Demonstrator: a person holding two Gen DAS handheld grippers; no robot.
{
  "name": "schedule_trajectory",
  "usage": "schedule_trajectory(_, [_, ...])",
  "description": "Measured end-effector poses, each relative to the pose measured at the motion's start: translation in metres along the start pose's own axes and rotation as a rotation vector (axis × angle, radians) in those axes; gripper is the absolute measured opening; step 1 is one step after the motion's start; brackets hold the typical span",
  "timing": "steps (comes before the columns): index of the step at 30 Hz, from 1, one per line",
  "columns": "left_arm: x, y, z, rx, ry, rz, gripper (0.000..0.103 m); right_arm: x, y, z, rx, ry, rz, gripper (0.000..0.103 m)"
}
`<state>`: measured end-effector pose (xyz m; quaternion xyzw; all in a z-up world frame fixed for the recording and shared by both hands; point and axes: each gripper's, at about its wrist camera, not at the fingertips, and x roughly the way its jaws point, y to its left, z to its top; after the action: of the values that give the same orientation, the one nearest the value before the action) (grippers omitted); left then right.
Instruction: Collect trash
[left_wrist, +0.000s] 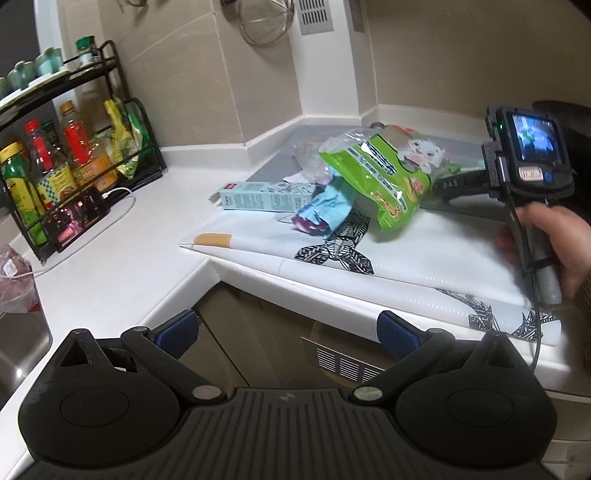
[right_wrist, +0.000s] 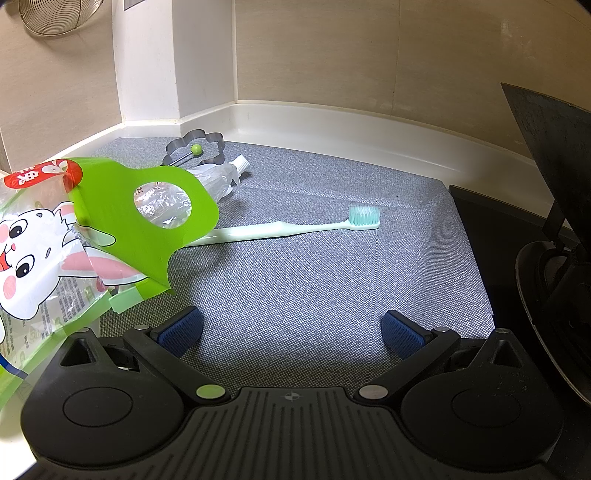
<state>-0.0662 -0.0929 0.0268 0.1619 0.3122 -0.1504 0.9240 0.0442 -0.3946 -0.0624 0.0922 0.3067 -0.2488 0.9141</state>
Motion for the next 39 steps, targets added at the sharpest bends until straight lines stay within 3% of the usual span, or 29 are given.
schedule_trajectory(15, [0.041,-0.017,0.009,0.025,0.055,0.046,0.103,-0.007,0.002,-0.005,-0.012,0.014,0.036,0.103])
schedule_trajectory(24, [0.043,-0.025,0.011,0.044,0.057,0.062,0.103,-0.02,-0.024,-0.001,0.164,-0.02,0.144,0.103])
schedule_trajectory(28, [0.043,-0.025,0.012,0.039,0.057,0.063,0.103,-0.024,-0.037,-0.002,0.239,-0.042,0.139,0.103])
schedule_trajectory(39, [0.036,-0.009,0.012,0.001,0.043,0.076,0.103,-0.046,-0.054,-0.011,0.309,-0.152,0.27,0.103])
